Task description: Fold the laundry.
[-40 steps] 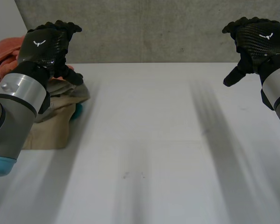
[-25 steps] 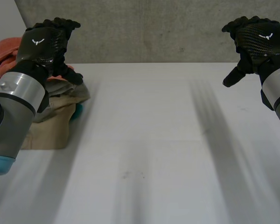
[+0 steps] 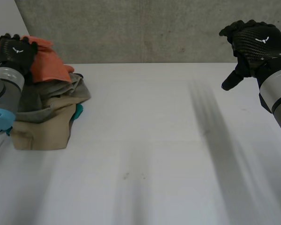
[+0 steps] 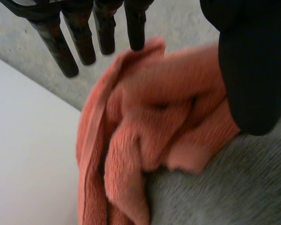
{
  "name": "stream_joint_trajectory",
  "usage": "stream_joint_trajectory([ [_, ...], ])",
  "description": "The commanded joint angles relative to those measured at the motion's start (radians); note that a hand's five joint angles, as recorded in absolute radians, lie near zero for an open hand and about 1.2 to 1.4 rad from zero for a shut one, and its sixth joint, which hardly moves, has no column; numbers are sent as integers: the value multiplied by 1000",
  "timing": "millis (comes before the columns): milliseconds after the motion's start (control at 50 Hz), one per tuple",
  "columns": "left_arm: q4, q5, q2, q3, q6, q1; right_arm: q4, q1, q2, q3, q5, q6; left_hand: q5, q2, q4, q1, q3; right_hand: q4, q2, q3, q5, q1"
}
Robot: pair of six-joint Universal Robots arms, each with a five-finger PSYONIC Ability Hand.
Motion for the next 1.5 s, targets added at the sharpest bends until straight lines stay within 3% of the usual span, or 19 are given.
stream_joint_trajectory([
  [20,5,57,-109,108,-10,33,0,2,27,3,0,-3,797,805,804,793,804,-56,-43,-36,-61,-35],
  [60,11,57,-109,109,-14,27,0,2,34,3,0,-5,1113,1122,1121,1109,1120,-56,-43,-36,-61,-35],
  [160,45,48,-60,89,-71,-11,0,2,39,2,0,-15,1114,1123,1122,1110,1121,-56,-43,-36,-61,-35],
  [320,71,37,164,17,-299,-100,0,2,39,-1,1,-22,1114,1123,1122,1110,1121,-56,-43,-36,-61,-35],
  [400,63,48,259,-21,-434,-230,0,0,37,-4,1,-22,1114,1123,1122,1110,1121,-56,-43,-36,-61,-35],
  [480,62,54,287,-82,-494,-347,0,-6,31,-7,1,-22,1114,1123,1122,1110,1121,-56,-43,-36,-61,-35],
  [620,57,51,135,-139,-502,-540,0,-12,30,-11,1,-22,1114,1123,1122,1110,1121,-56,-43,-36,-61,-35],
  [720,34,48,0,-128,-499,-625,0,-11,30,-12,0,-22,1114,1123,1122,1110,1121,-56,-43,-36,-61,-35],
  [740,28,50,-6,-128,-499,-632,0,-12,30,-14,0,-22,914,923,922,910,921,-56,-43,-36,-61,-35],
  [760,16,51,-9,-130,-497,-645,0,-12,30,-14,0,-23,412,421,420,408,419,-56,-43,-36,-61,-35],
  [800,8,53,-9,-135,-494,-649,0,-11,31,-14,0,-23,50,59,58,46,58,-56,-43,-36,-61,-35],
  [840,8,54,-2,-138,-494,-651,6,-11,39,-17,0,-26,-74,-65,-66,-78,-67,-56,-43,-36,-61,-35],
  [980,-3,50,141,-167,-490,-626,57,-5,42,-30,3,-121,-77,-69,-70,-81,-70,-56,-43,-36,-61,-35],
  [1140,-10,63,239,-265,-458,-559,383,-3,111,-76,8,-370,-45,-36,-37,-49,-38,-56,-43,-36,-61,-35],
  [1220,-52,115,233,-283,-383,-554,507,0,135,-63,3,-413,-25,-16,-17,-29,-17,-56,-43,-36,-61,-35],
  [1280,-92,183,190,-291,-309,-554,503,5,148,-35,1,-398,-22,-13,-14,-26,-14,-56,-43,-36,-61,-35],
  [1400,-136,310,97,-296,-157,-576,335,9,195,91,-2,-275,5,13,12,1,12,-56,-43,-36,-61,-35],
  [1500,-138,358,34,-285,-88,-631,195,11,197,212,-8,-230,66,75,74,62,74,-56,-43,-36,-61,-35],
])
